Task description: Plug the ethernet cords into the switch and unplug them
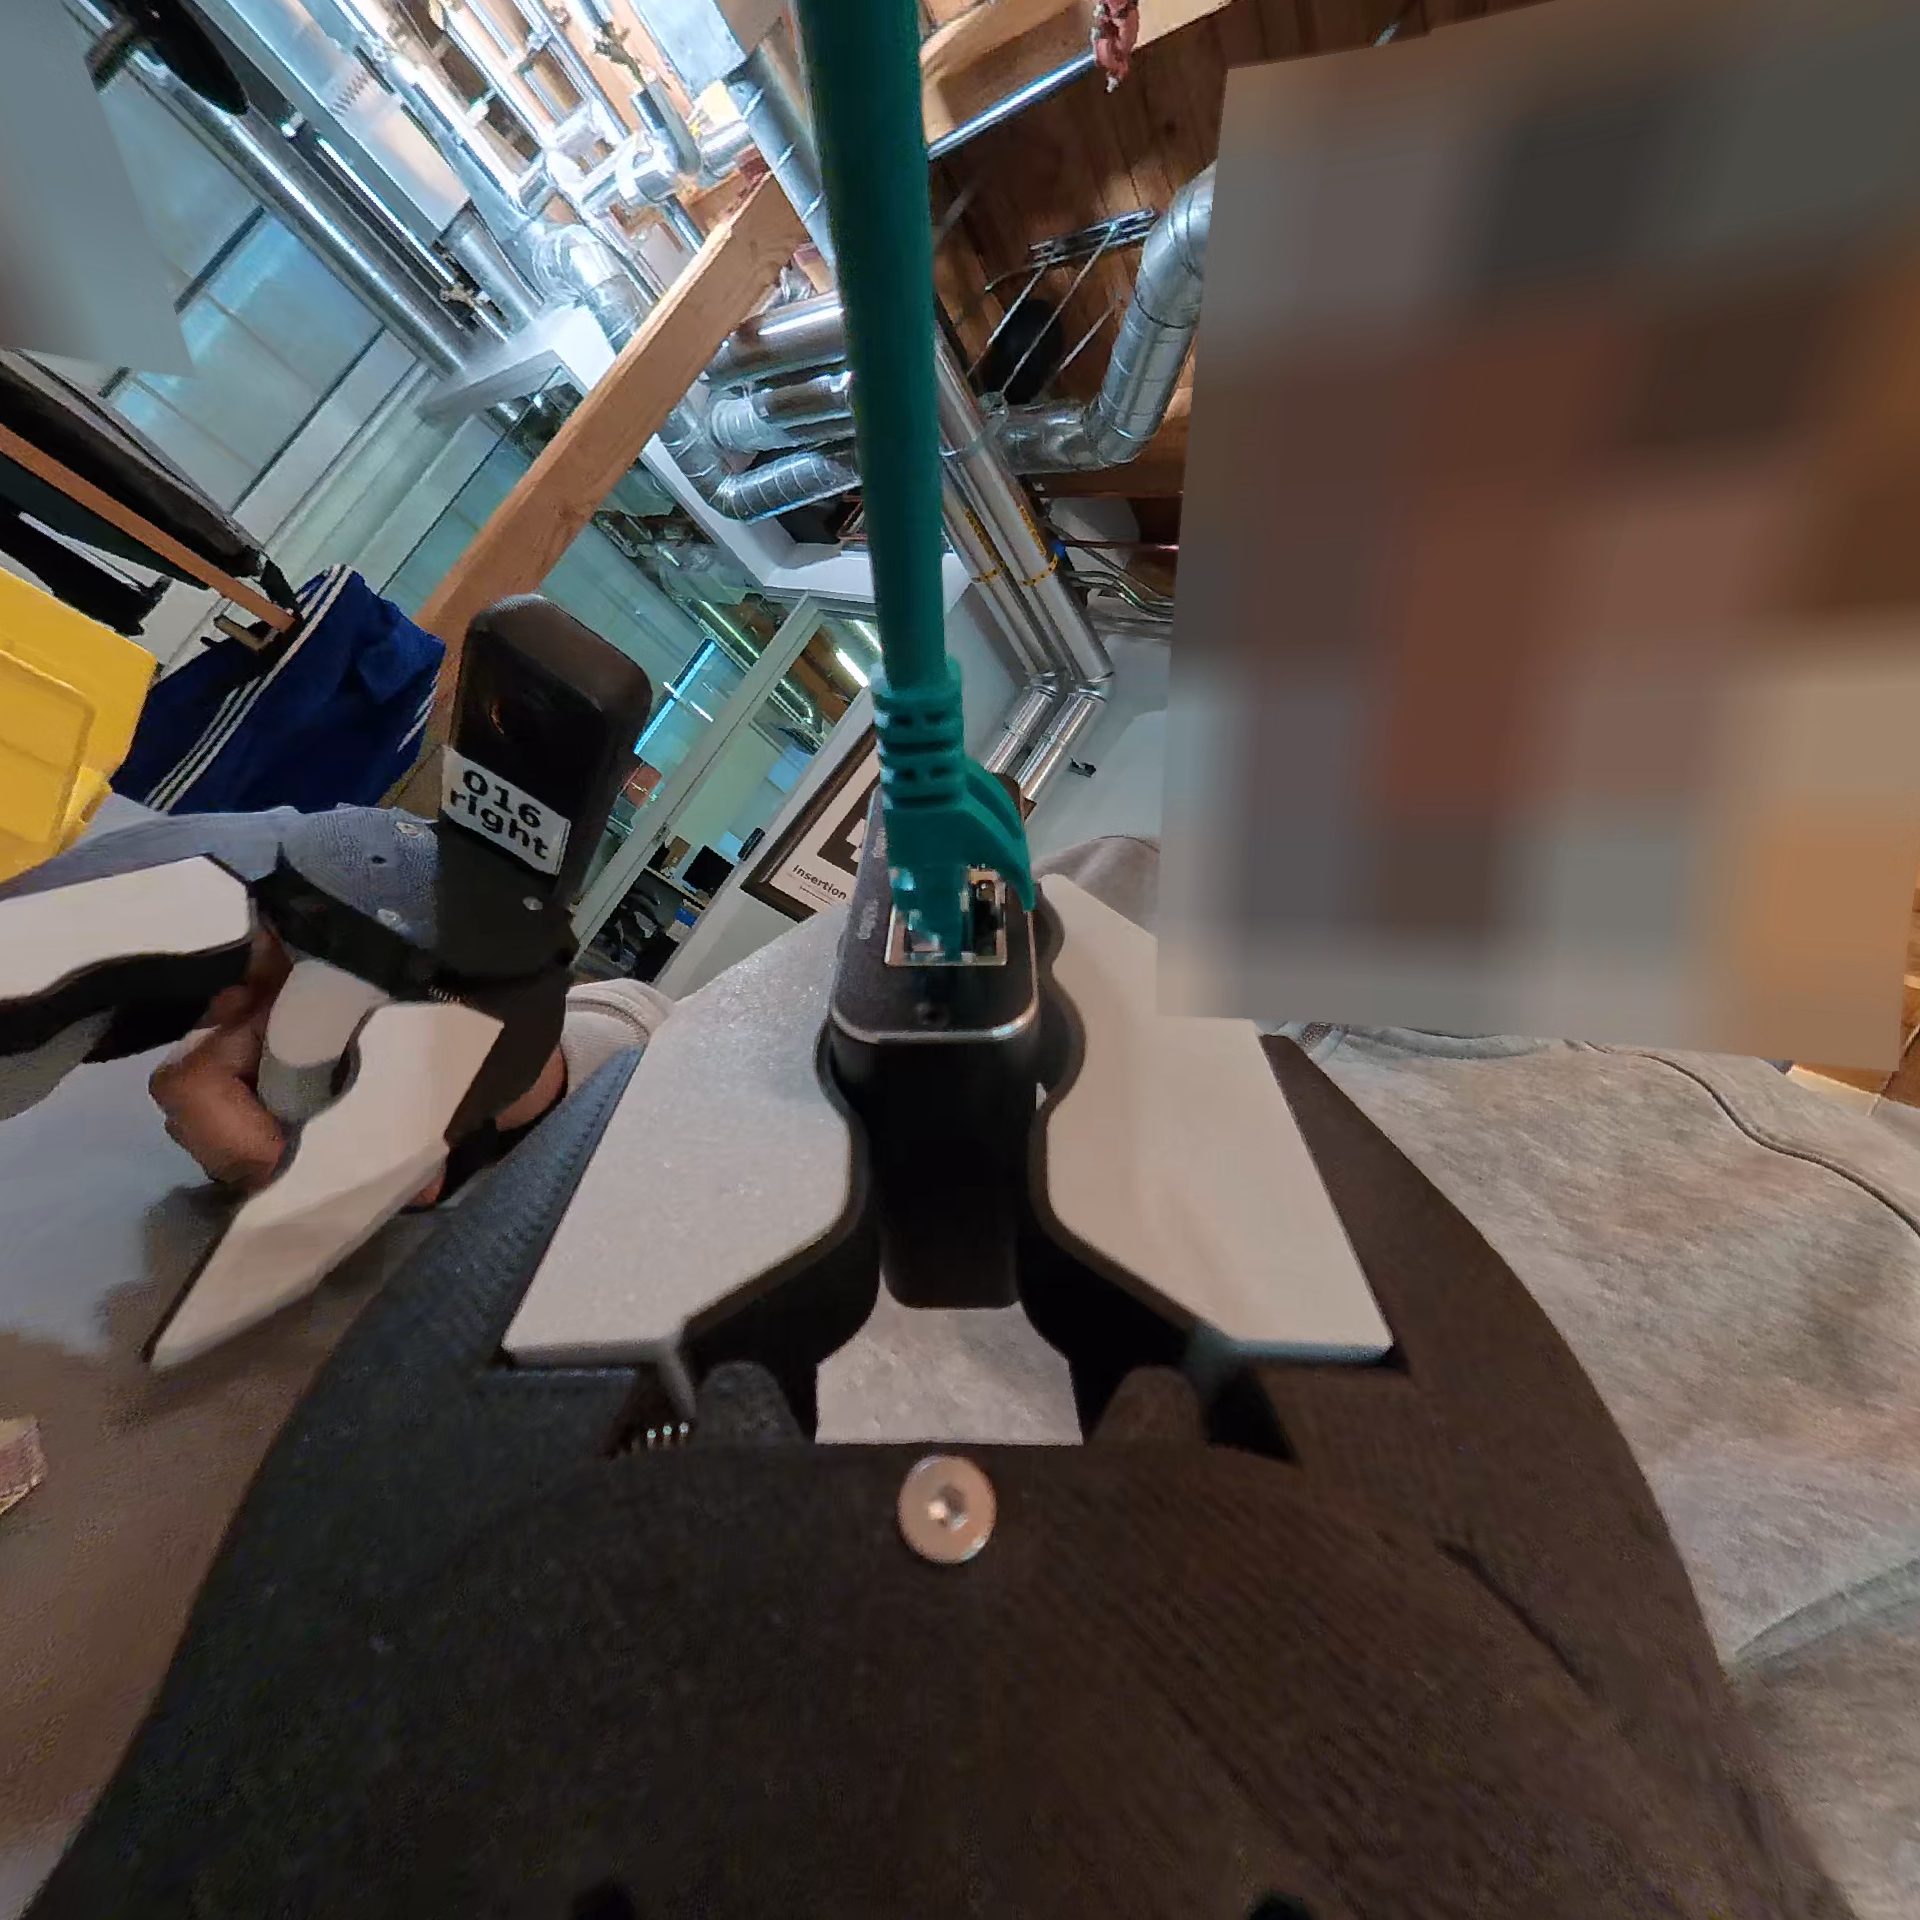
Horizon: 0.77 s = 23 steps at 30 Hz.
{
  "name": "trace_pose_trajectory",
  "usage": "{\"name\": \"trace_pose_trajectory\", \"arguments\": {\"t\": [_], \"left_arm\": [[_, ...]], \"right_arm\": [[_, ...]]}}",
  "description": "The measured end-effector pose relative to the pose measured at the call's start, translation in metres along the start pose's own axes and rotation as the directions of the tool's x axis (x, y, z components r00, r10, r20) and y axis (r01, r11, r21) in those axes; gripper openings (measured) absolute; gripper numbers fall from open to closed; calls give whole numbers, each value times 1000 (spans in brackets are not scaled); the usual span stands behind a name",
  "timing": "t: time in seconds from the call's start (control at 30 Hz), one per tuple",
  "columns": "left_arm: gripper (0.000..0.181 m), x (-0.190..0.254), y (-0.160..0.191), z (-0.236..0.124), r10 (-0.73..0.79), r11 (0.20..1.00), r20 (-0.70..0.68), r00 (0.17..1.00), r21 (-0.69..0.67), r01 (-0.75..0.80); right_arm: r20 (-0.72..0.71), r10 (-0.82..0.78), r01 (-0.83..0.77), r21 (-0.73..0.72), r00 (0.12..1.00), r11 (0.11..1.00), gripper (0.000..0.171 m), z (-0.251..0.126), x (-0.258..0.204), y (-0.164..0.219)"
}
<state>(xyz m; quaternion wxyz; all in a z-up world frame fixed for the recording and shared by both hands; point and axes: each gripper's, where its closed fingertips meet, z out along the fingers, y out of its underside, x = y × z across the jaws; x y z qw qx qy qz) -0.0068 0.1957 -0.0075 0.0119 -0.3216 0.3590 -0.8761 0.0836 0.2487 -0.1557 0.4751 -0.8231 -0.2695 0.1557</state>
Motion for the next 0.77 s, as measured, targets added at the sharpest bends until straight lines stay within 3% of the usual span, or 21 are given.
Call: {"name": "trace_pose_trajectory", "arguments": {"t": [0.17, 0.27, 0.77], "left_arm": [[27, -5, 2, -1, -10, 1000, 11, 1000, 0, 10], [27, -6, 1, -1, -9, 1000, 18, 1000, 1, 8], [27, -15, -15, -25, 8, 996, 69, 998, 87, -14]], "right_arm": [[-28, -89, 81, -224, 996, 971, 80, 21, -2, 28], [-53, -149, 133, -226, 987, 965, 53, 17, -1, 29], [6, -254, 238, -369, 967, 899, 47, -28, 9, 55]]}}
